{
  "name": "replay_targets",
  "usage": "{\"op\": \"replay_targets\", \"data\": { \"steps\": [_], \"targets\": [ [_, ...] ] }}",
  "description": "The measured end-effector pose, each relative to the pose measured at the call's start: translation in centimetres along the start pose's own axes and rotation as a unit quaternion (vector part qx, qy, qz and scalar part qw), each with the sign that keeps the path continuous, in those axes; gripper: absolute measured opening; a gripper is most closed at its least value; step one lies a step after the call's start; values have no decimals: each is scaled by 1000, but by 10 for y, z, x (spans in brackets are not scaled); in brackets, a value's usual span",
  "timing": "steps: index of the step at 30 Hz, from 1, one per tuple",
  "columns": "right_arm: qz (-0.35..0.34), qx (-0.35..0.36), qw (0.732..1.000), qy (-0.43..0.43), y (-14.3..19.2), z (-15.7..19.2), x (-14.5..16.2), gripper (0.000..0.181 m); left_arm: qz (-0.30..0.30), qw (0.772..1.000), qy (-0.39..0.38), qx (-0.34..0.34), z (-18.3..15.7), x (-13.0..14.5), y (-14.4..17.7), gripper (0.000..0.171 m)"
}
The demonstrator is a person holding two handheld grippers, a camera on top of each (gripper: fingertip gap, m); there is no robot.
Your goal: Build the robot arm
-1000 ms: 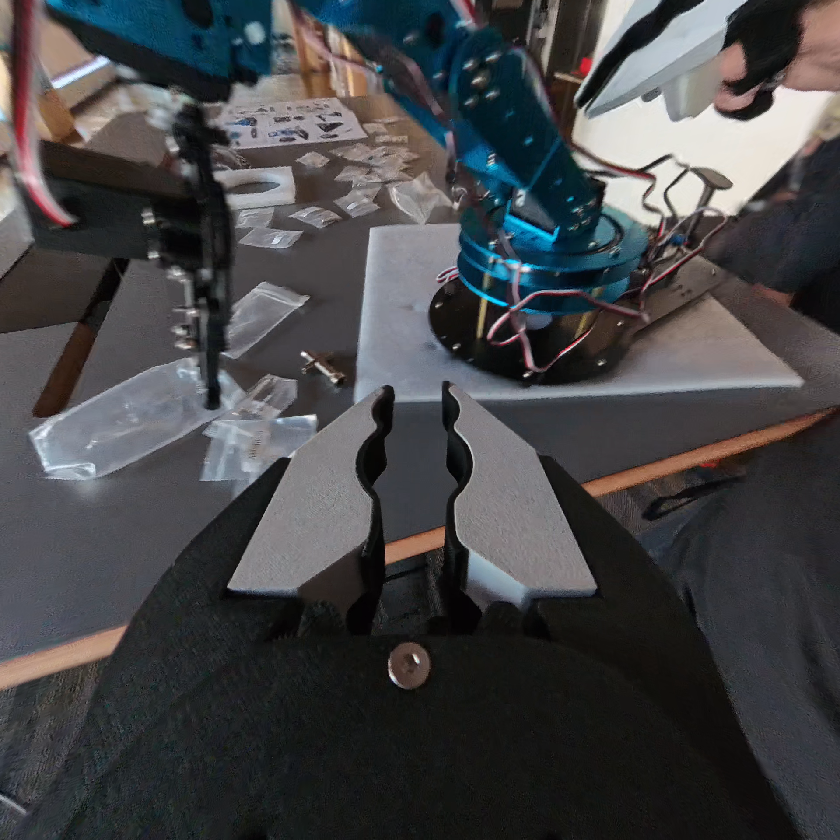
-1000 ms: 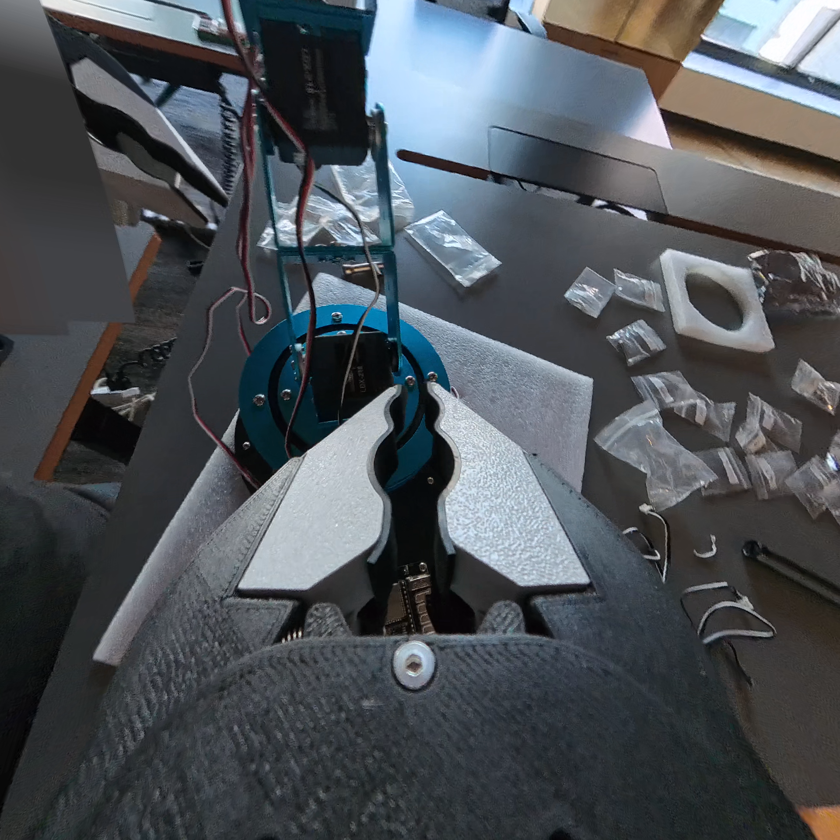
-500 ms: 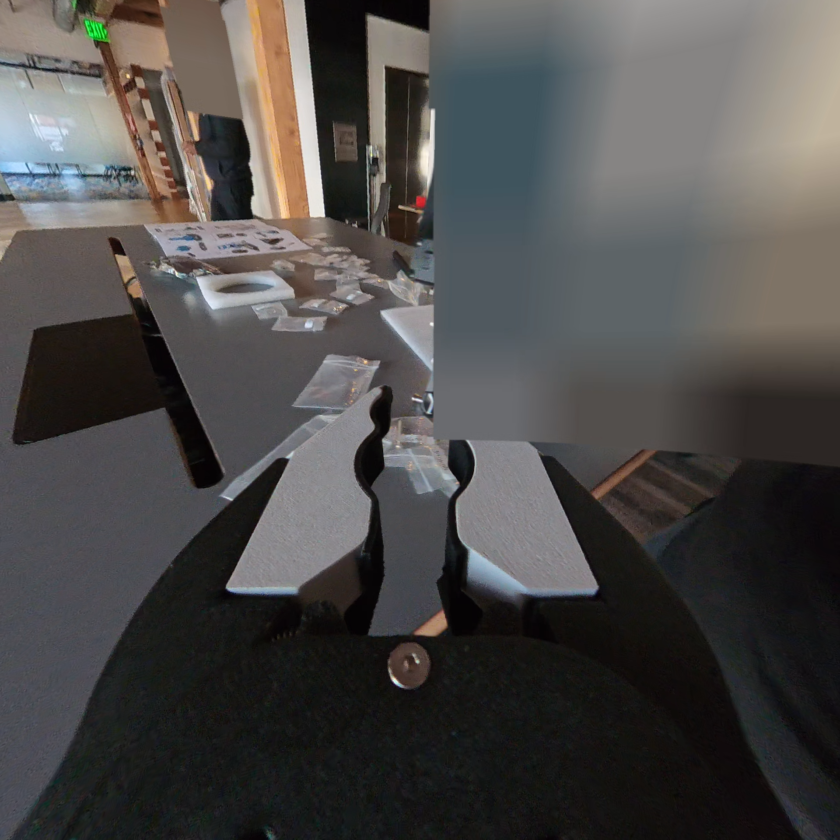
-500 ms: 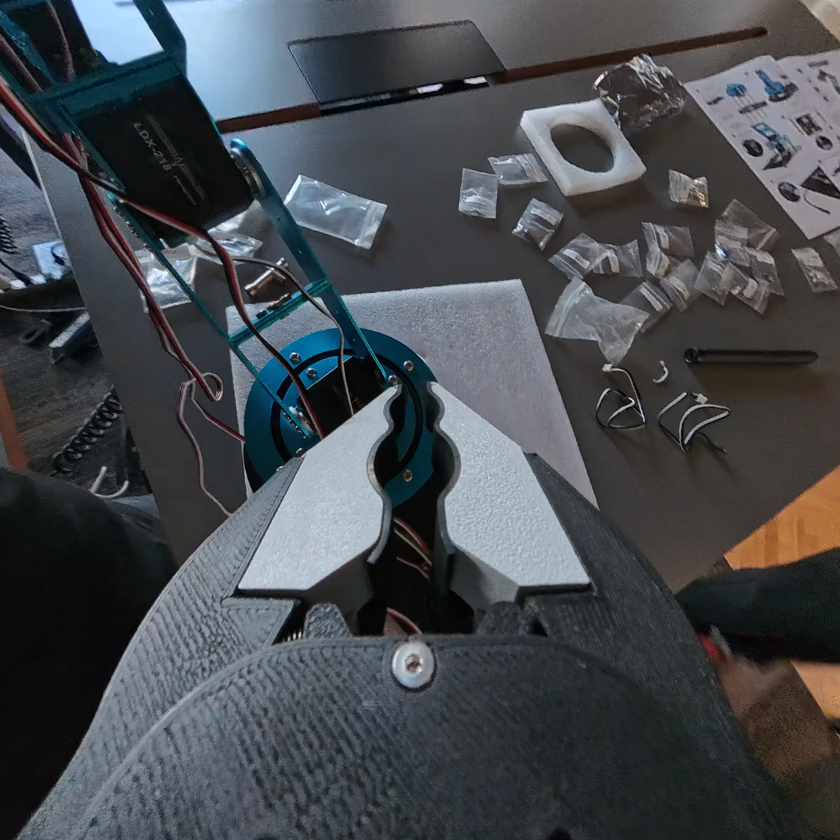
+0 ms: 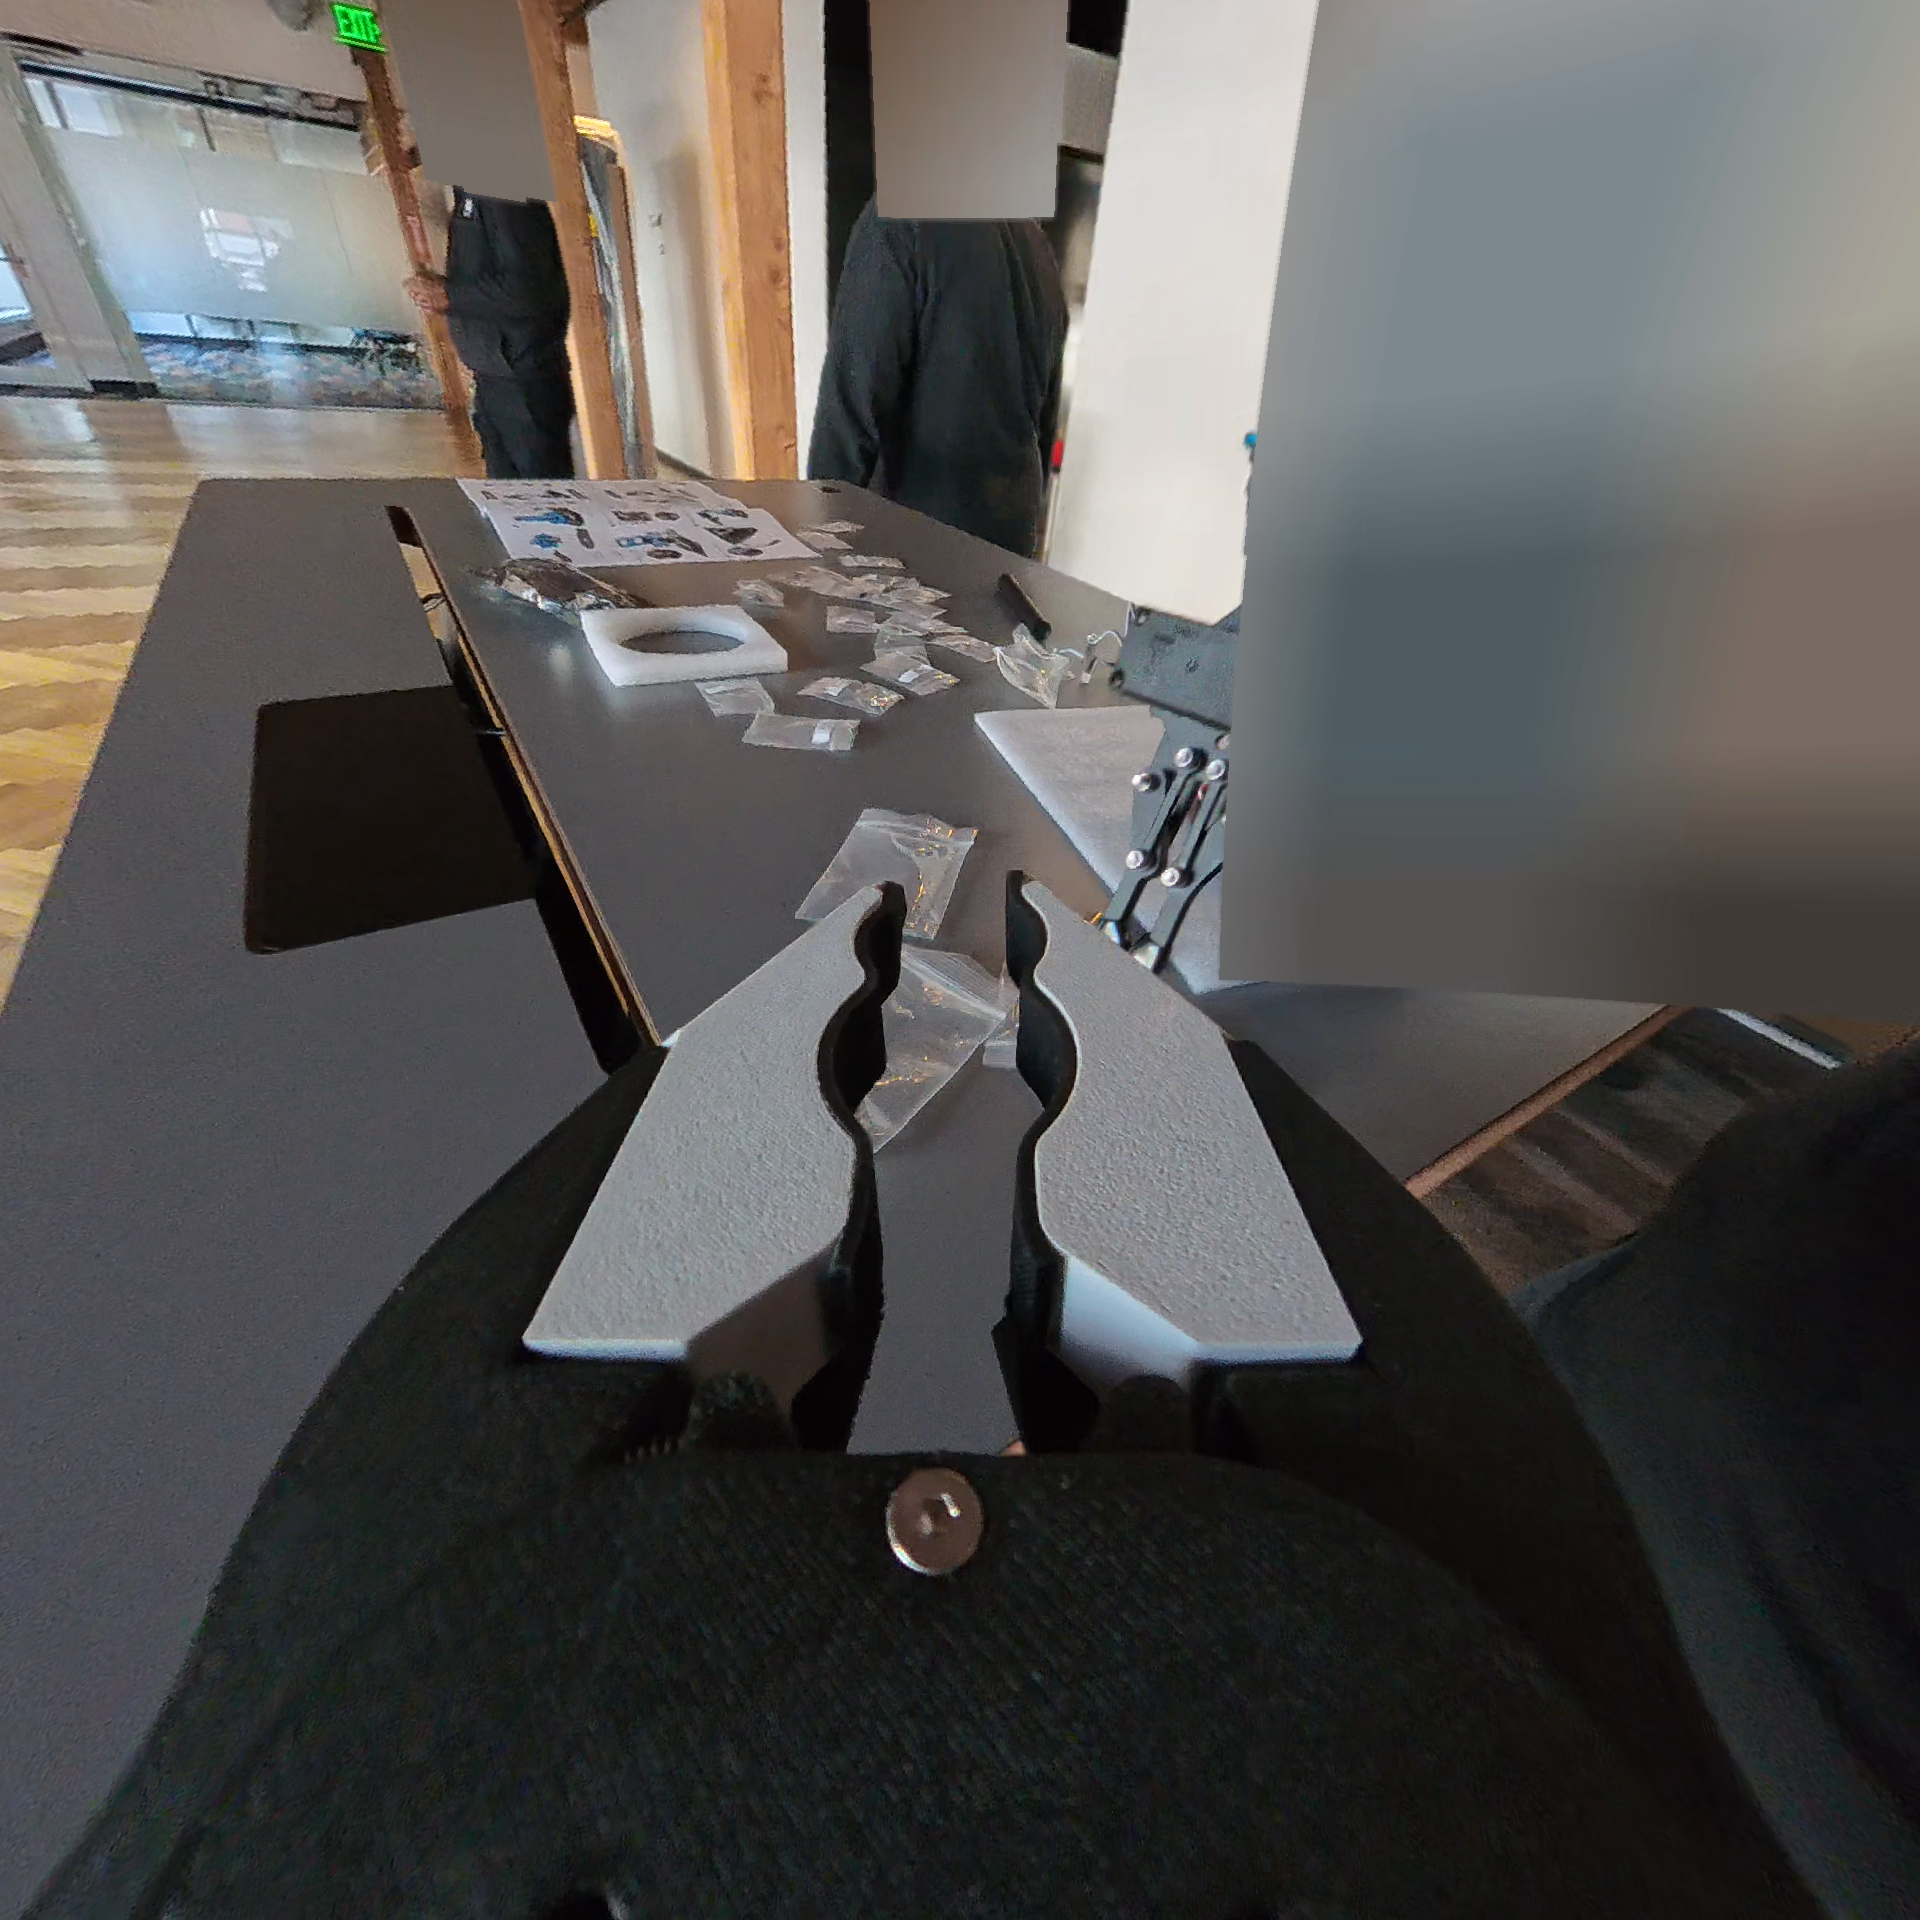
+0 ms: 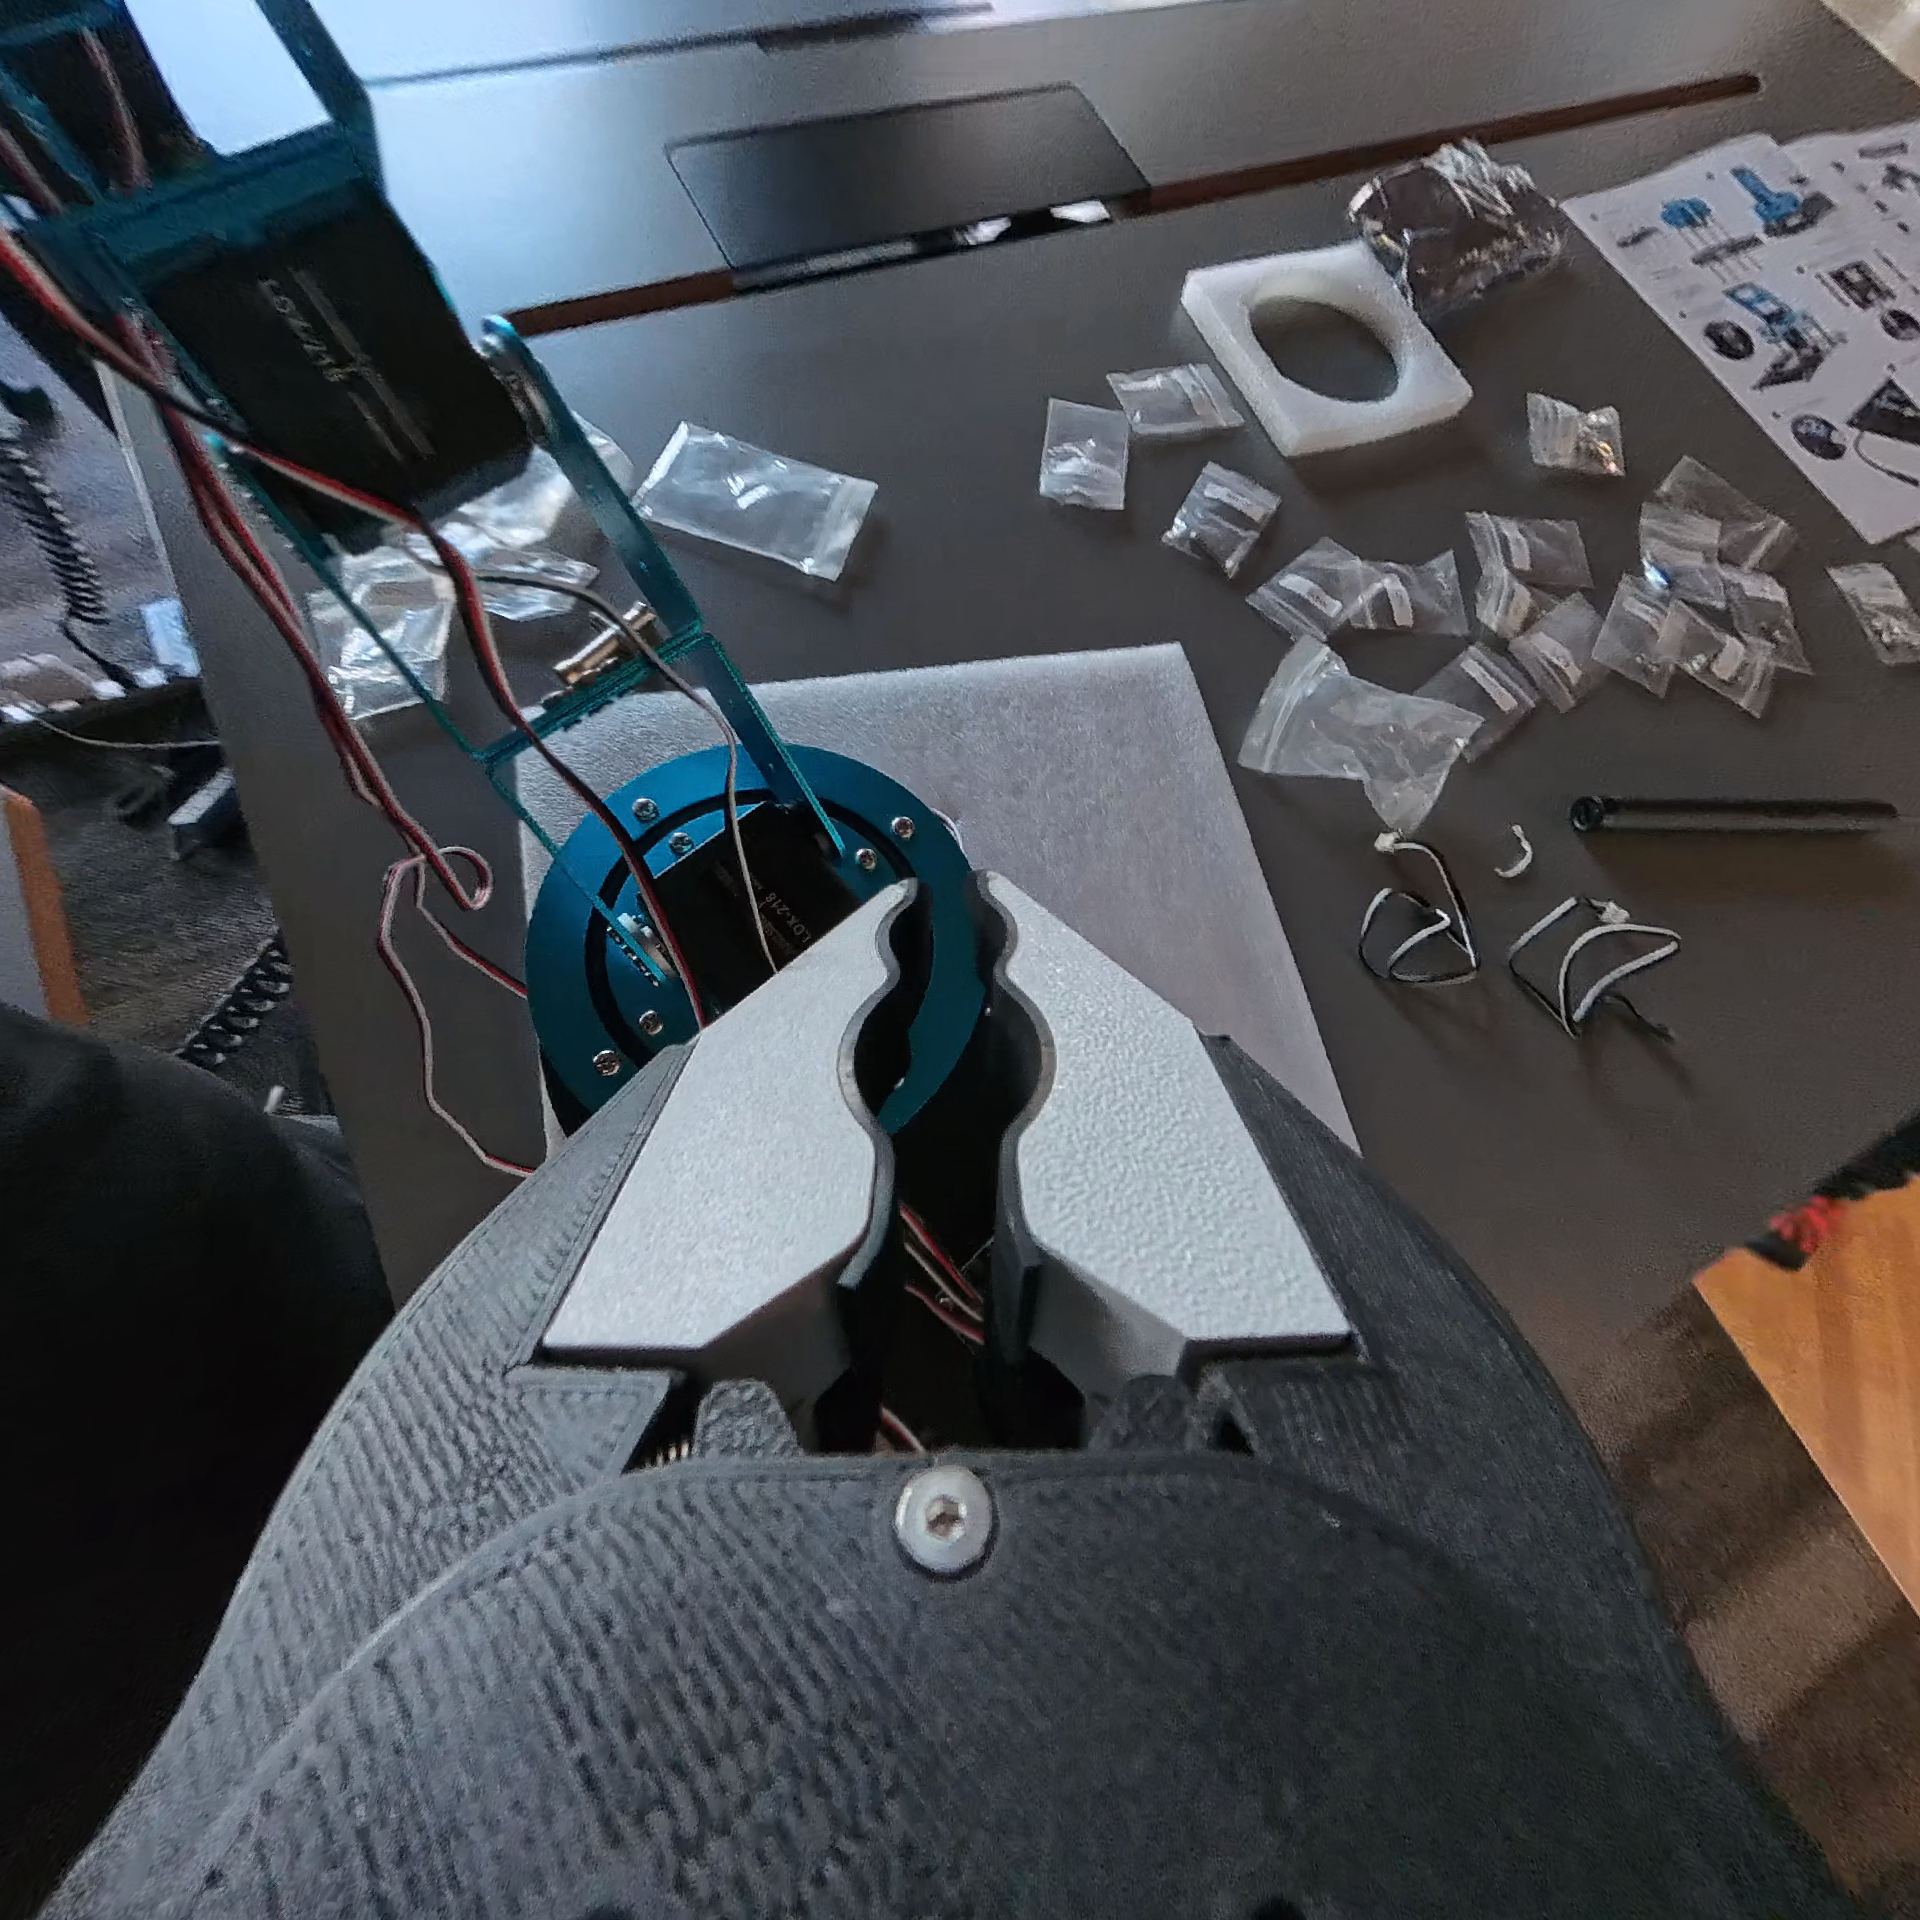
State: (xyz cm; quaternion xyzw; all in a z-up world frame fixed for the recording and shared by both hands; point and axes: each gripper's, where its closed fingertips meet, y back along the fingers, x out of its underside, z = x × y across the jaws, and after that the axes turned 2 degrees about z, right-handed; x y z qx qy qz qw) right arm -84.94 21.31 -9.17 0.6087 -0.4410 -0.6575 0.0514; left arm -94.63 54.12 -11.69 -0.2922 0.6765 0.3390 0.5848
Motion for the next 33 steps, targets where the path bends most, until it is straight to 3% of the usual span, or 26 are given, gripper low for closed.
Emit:
{"op": "replay_targets", "data": {
  "steps": [7, 11, 15, 19, 24, 28, 33],
  "targets": [
    [-70, -115, 989, 53, 2, 9, 8, 7, 31, 997, -27, -65, -43, -38, -3, 17],
    [-111, -210, 966, 105, 0, 13, 11, 11, -8, 993, 6, -116, -84, -75, -12, 18],
    [-138, -295, 931, 163, 6, 21, 17, 12, -49, 981, 22, -187, -138, -95, -24, 19],
    [-141, -335, 915, 173, 12, 21, 20, 13, -59, 978, 65, -191, -187, -94, -41, 19],
    [-137, -338, 915, 174, 17, 17, 22, 13, -57, 973, 59, -214, -214, -99, -42, 18],
    [-137, -343, 915, 161, 13, 20, 18, 13, -66, 972, 63, -216, -214, -93, -37, 18],
    [-119, -325, 925, 157, -1, 26, 8, 13, -32, 979, 54, -192, -192, -61, -37, 18]
  ]
}}
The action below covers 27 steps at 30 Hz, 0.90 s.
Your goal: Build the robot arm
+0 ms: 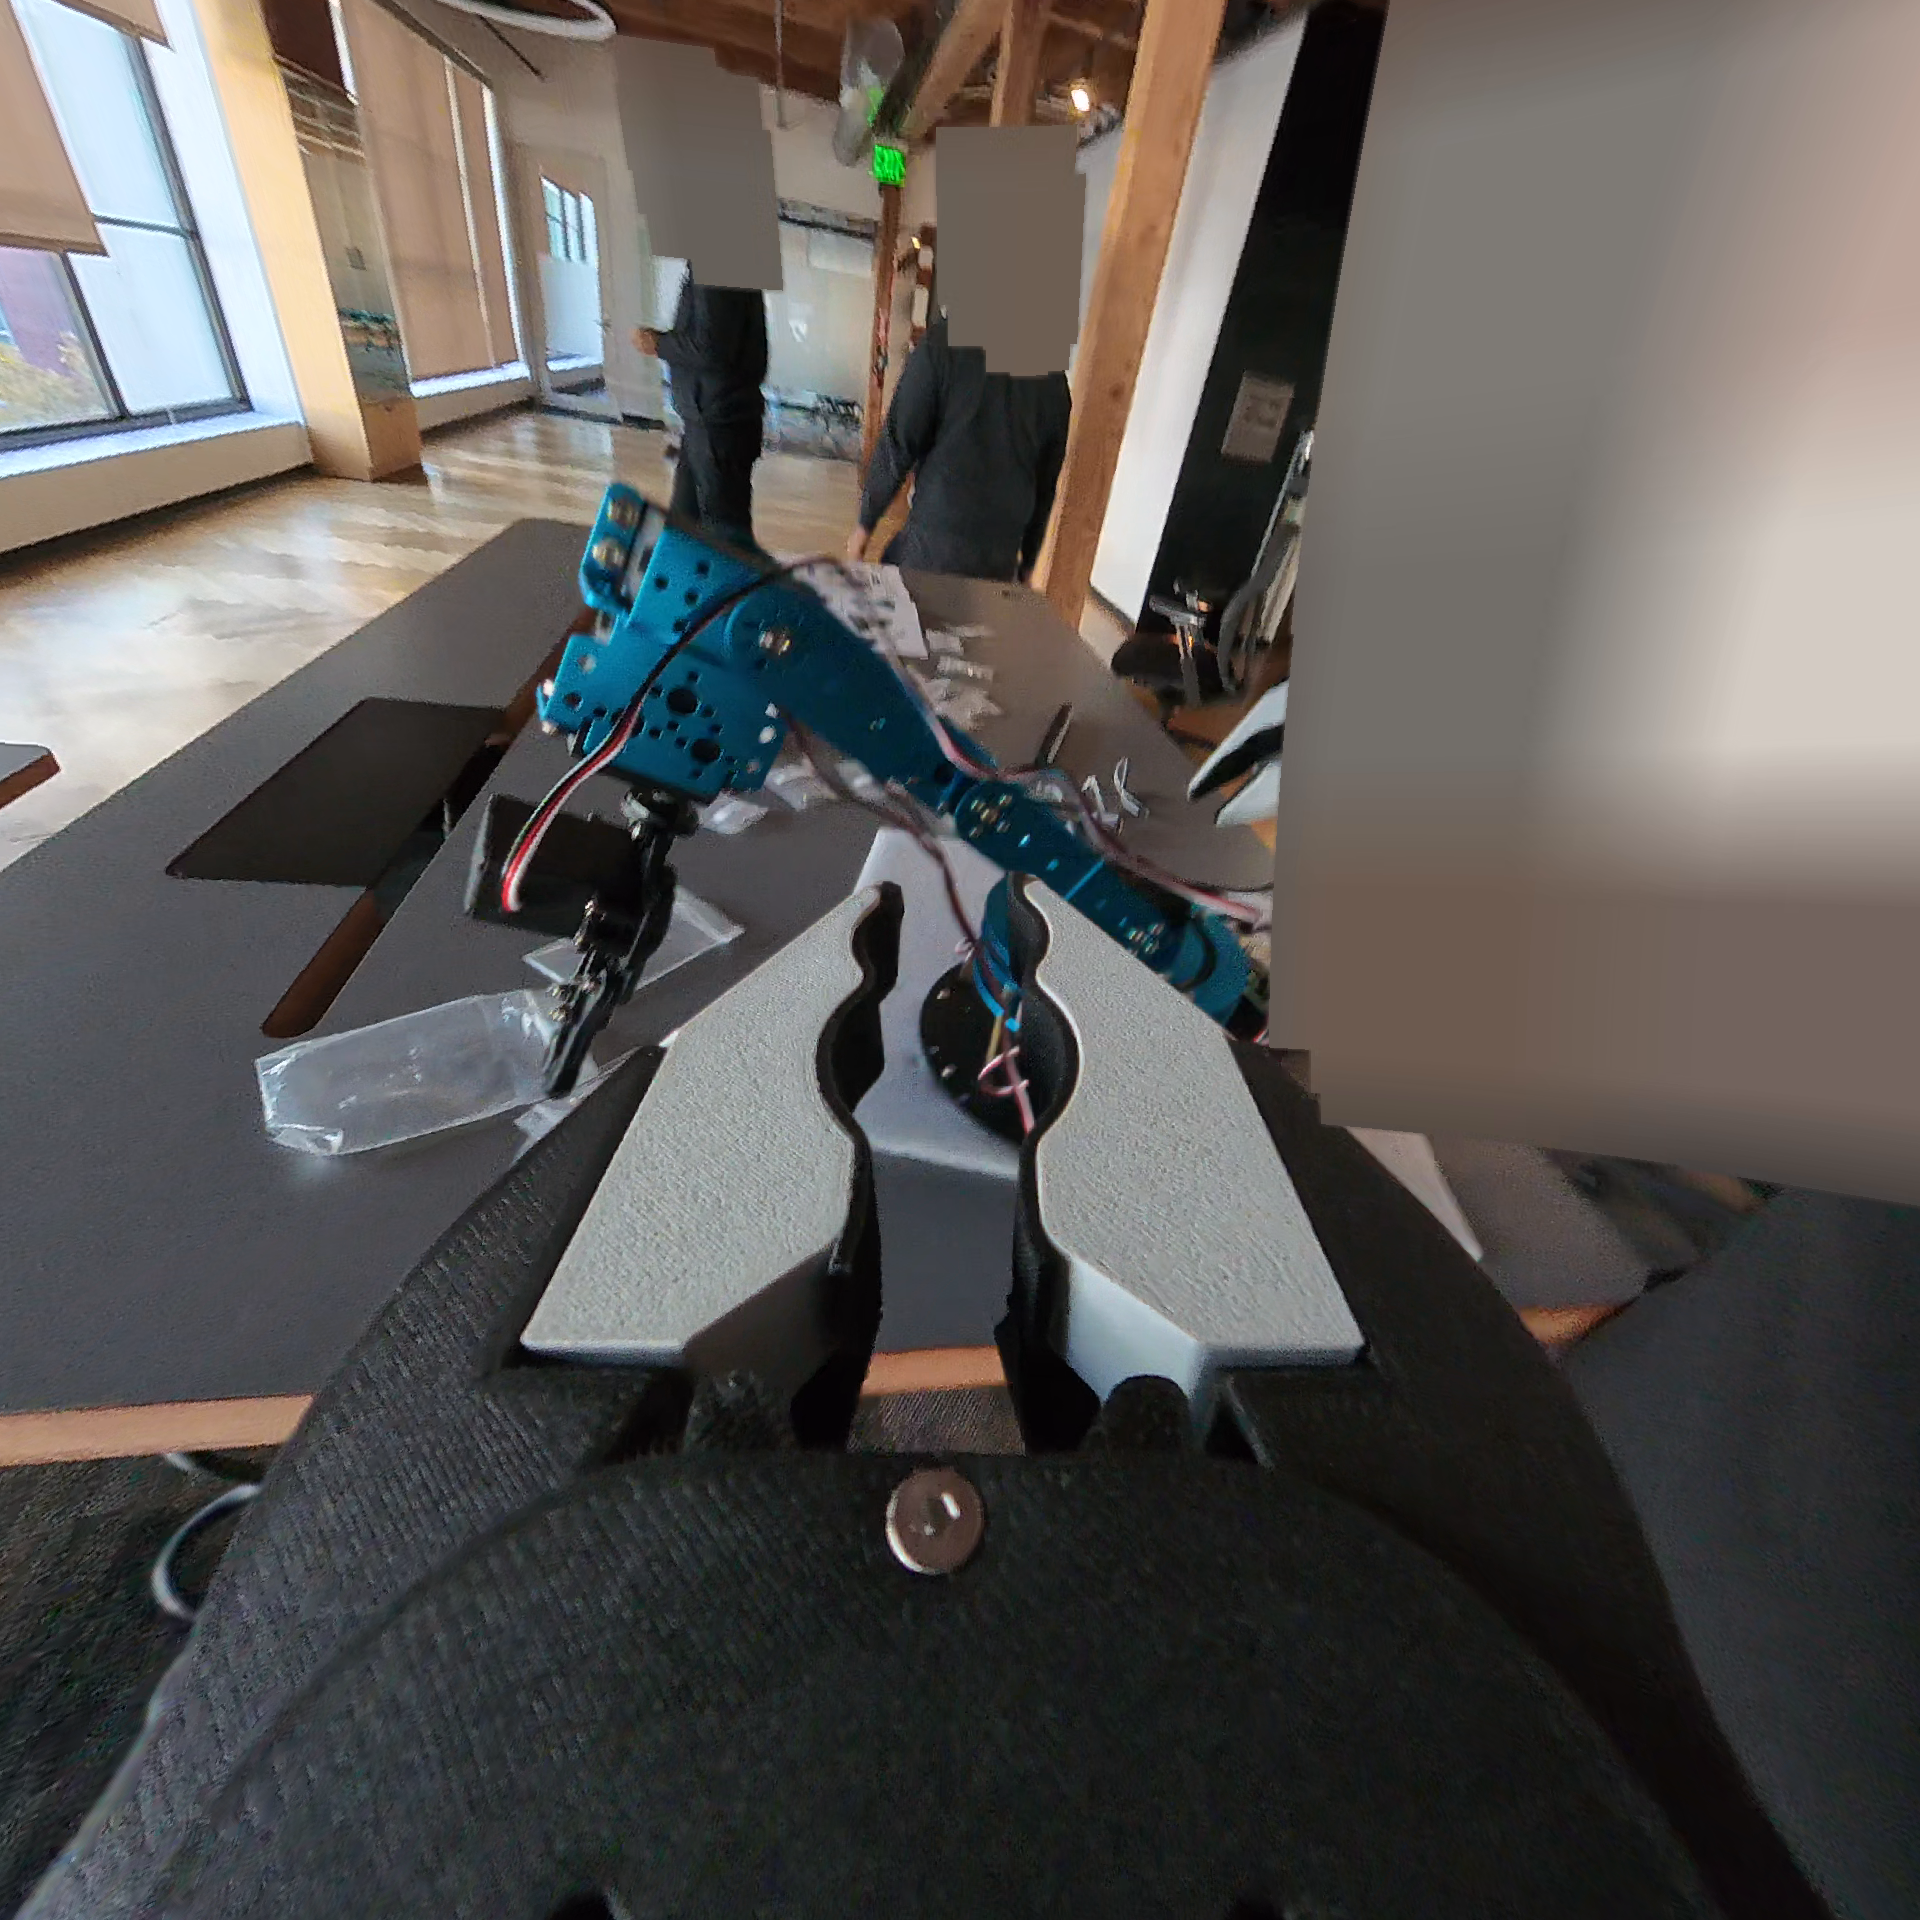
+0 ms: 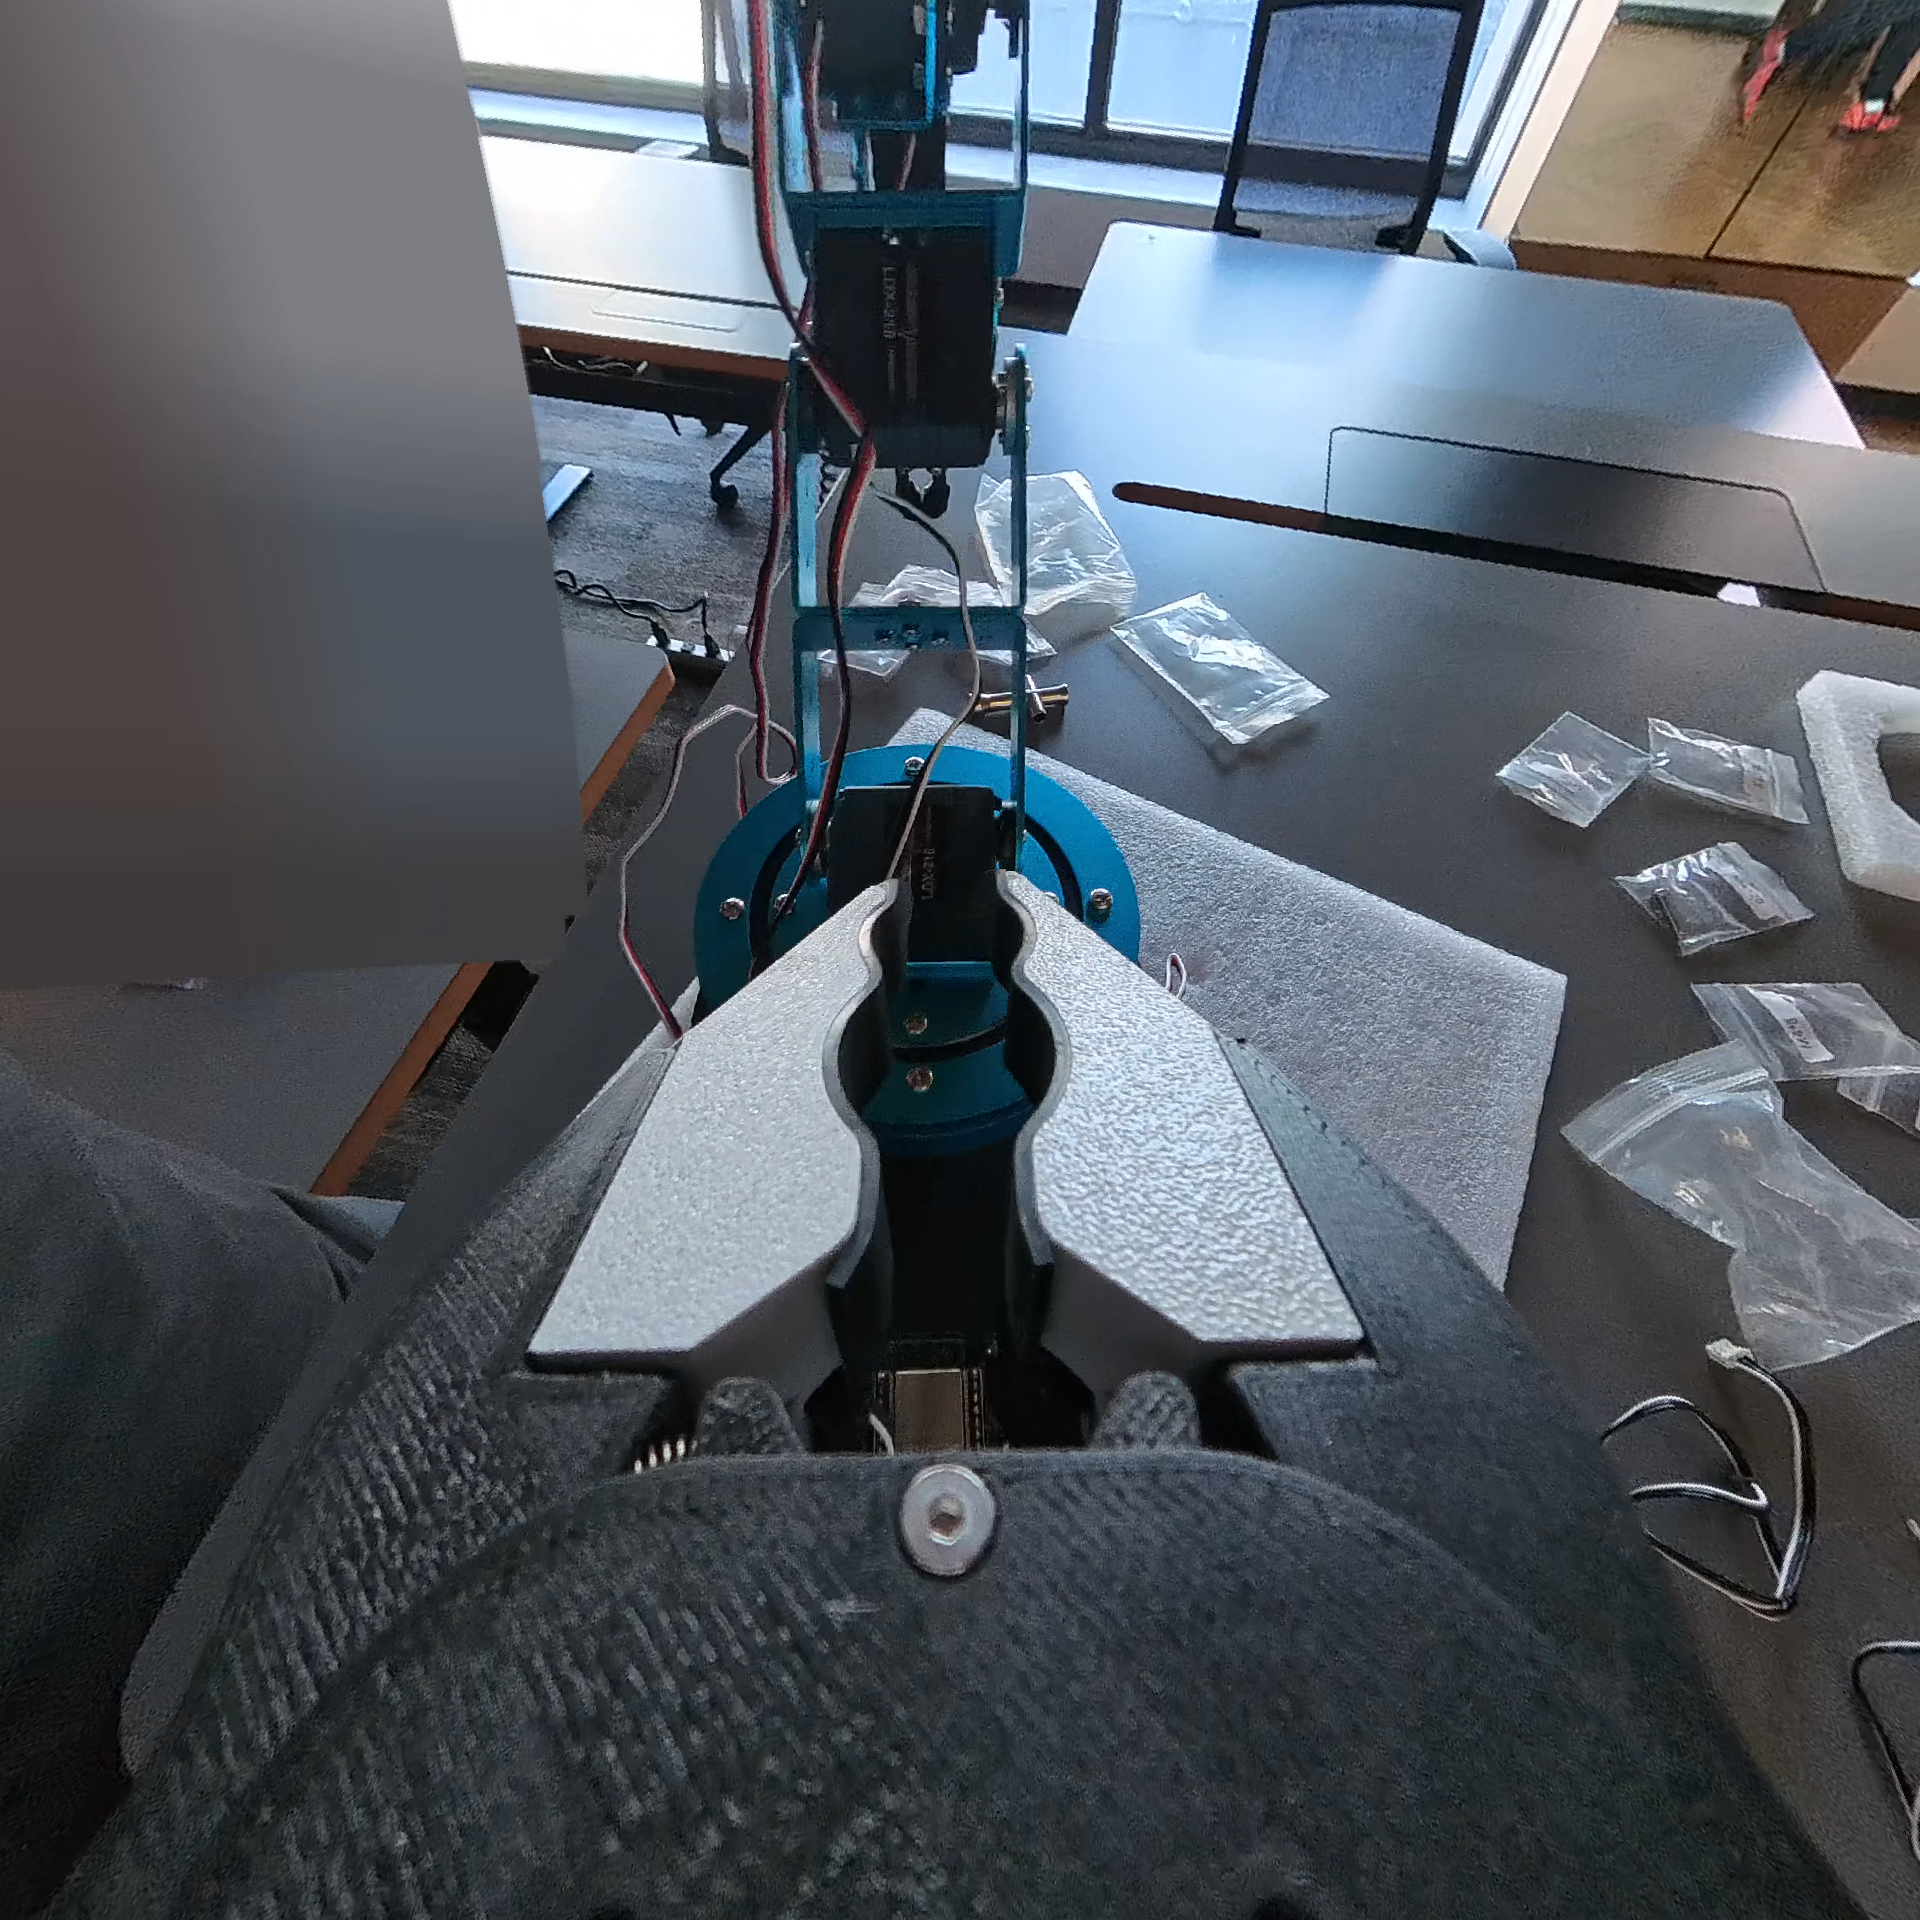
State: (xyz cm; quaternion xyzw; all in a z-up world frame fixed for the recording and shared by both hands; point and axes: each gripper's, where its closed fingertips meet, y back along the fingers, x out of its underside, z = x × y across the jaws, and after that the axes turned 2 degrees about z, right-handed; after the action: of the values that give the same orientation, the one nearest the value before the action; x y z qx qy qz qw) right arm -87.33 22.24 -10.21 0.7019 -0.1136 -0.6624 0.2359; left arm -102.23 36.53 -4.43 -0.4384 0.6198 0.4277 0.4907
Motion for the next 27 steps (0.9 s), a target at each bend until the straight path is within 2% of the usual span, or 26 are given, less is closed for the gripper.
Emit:
{"op": "replay_targets", "data": {
  "steps": [6, 13, 20, 27],
  "targets": [
    [38, 18, 999, -16, -11, -1, -6, 14, 25, 999, -31, 36, 51, 39, 5, 19],
    [100, 43, 993, -39, -25, -1, 4, 15, 3, 997, 11, 75, 107, 59, 13, 21],
    [119, 73, 990, -35, -22, -5, 2, 15, -16, 996, 7, 83, 131, 46, 15, 20],
    [104, 116, 988, -23, -1, -7, 3, 15, -25, 996, -25, 78, 122, 9, 14, 19]
  ]
}}
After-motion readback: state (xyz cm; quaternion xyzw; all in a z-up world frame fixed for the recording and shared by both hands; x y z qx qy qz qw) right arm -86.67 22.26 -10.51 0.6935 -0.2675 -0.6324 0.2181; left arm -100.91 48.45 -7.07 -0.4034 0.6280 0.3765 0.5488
